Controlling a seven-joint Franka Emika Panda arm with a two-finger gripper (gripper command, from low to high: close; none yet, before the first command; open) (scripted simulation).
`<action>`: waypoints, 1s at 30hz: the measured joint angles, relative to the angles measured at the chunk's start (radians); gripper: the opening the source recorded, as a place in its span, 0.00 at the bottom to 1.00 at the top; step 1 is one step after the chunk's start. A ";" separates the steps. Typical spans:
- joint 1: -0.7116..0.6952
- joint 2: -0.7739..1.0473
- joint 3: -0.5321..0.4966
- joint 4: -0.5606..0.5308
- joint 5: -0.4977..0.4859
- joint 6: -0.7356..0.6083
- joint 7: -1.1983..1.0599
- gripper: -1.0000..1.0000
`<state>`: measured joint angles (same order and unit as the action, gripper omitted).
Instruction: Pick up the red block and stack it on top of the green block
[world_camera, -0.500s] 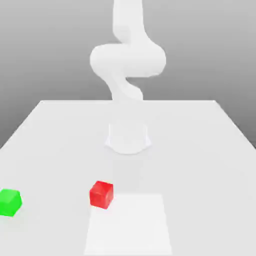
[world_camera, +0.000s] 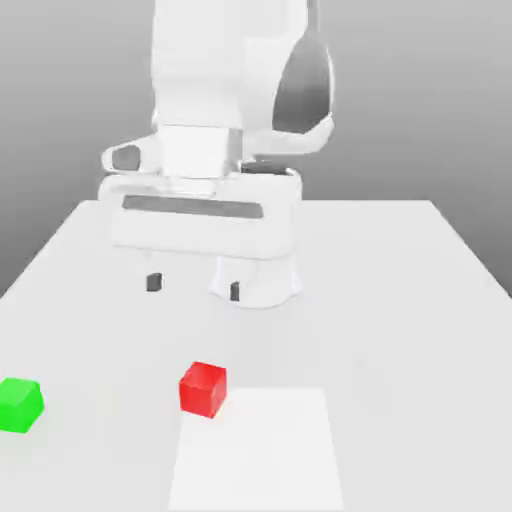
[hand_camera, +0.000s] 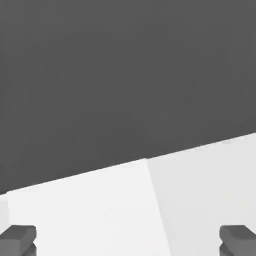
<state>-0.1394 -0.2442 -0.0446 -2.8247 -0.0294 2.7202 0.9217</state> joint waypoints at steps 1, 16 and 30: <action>-0.005 0.046 -0.008 -0.033 0.001 0.033 0.006 0.50; -0.051 0.441 0.029 -0.052 0.072 0.354 -0.032 0.00; -0.198 0.229 -0.066 0.075 0.049 0.015 0.137 0.00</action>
<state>-0.3373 -0.0149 -0.1103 -2.7499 0.0196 2.7350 1.0584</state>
